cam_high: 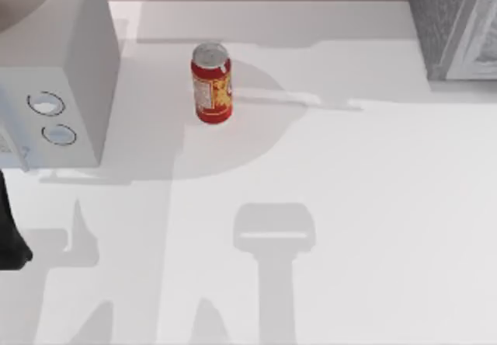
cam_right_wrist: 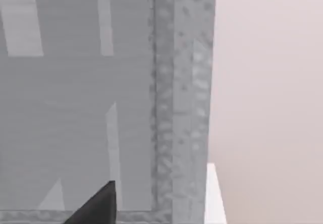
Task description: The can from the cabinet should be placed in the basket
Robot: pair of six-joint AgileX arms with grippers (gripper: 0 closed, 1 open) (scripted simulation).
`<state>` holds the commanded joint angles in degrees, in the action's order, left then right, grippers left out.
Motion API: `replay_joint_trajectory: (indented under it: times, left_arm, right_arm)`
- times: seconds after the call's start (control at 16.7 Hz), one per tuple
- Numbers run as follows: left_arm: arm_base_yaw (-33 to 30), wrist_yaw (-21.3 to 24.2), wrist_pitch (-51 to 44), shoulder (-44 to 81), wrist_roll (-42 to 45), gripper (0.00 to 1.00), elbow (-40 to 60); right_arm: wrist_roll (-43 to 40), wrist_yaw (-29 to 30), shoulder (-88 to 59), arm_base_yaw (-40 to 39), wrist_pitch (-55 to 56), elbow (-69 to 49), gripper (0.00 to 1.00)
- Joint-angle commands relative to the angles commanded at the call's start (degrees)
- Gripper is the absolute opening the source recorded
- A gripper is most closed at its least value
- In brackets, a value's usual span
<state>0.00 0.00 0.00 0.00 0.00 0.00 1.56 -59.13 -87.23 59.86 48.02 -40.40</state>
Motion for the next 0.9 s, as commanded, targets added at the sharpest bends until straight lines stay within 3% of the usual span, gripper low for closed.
replay_joint_trajectory:
  times: [0.6, 0.9]
  left_arm:
    - [0.00, 0.00, 0.00, 0.00, 0.00, 1.00, 0.00]
    - [0.00, 0.00, 0.00, 0.00, 0.00, 1.00, 0.00]
  right_arm:
    - [0.45, -0.54, 7.21, 0.54, -52.88, -44.48, 1.00]
    - [0.37, -0.07, 10.10, -0.07, -67.87, -57.75, 1.00]
